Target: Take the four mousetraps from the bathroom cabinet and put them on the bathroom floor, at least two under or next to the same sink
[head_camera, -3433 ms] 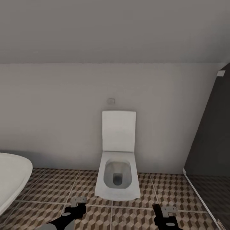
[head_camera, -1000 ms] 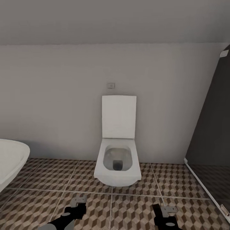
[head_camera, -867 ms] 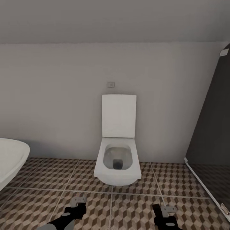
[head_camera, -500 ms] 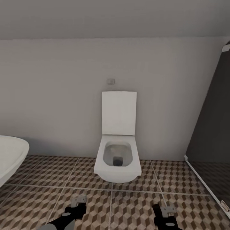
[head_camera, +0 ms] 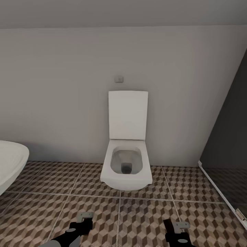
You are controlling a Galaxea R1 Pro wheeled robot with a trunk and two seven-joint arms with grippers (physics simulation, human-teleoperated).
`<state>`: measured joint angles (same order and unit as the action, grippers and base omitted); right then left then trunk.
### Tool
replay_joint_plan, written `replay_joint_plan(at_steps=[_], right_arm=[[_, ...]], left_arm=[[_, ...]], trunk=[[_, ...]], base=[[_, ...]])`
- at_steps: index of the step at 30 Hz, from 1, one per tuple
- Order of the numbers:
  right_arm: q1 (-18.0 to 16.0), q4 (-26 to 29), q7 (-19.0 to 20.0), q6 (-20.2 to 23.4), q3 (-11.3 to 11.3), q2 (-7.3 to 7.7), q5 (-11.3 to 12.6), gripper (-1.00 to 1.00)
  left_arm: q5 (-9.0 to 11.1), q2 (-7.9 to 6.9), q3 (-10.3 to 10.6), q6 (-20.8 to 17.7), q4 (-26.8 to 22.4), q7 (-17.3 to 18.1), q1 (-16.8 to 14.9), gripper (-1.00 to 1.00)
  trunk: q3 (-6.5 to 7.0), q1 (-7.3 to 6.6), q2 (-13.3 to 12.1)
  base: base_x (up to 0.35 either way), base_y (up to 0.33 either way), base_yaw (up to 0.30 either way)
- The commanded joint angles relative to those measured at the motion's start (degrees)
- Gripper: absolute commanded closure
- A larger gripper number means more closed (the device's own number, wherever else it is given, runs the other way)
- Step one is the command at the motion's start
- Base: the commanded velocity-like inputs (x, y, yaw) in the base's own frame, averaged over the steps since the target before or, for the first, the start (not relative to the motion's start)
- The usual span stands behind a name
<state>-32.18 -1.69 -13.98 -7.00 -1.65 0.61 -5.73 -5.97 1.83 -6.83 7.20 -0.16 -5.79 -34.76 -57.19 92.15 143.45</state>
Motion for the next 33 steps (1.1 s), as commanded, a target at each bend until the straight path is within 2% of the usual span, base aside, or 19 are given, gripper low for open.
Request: replay_joint_plan(at_steps=[1, 23, 28, 33], right_arm=[[-0.1, -0.2, -0.3, -0.3, -0.2, 0.0, -0.4, 1.0], [-0.1, -0.2, -0.3, -0.3, -0.2, 0.09, -0.4, 1.0], [-0.1, -0.2, -0.3, -0.3, -0.2, 0.03, -0.5, 1.0], [-0.1, -0.2, -0.3, -0.3, -0.2, 0.02, -0.6, 1.0]], left_arm=[[-0.8, 0.02, -0.5, 0.2, 0.1, -0.5, 0.0, 1.0], [-0.8, 0.02, -0.5, 0.2, 0.1, -0.5, 0.0, 1.0], [-0.8, 0.02, -0.5, 0.2, 0.1, -0.5, 0.0, 1.0], [-0.8, 0.02, -0.5, 0.2, 0.1, -0.5, 0.0, 1.0]], trunk=[[-0.28, 0.01, 0.0], [-5.15, 0.58, 0.3], [-5.15, 0.58, 0.3], [-6.26, 0.71, 0.4]], base=[[0.0, 0.0, 0.0], [0.0, 0.0, 0.0], [0.0, 0.0, 0.0], [0.0, 0.0, 0.0]])
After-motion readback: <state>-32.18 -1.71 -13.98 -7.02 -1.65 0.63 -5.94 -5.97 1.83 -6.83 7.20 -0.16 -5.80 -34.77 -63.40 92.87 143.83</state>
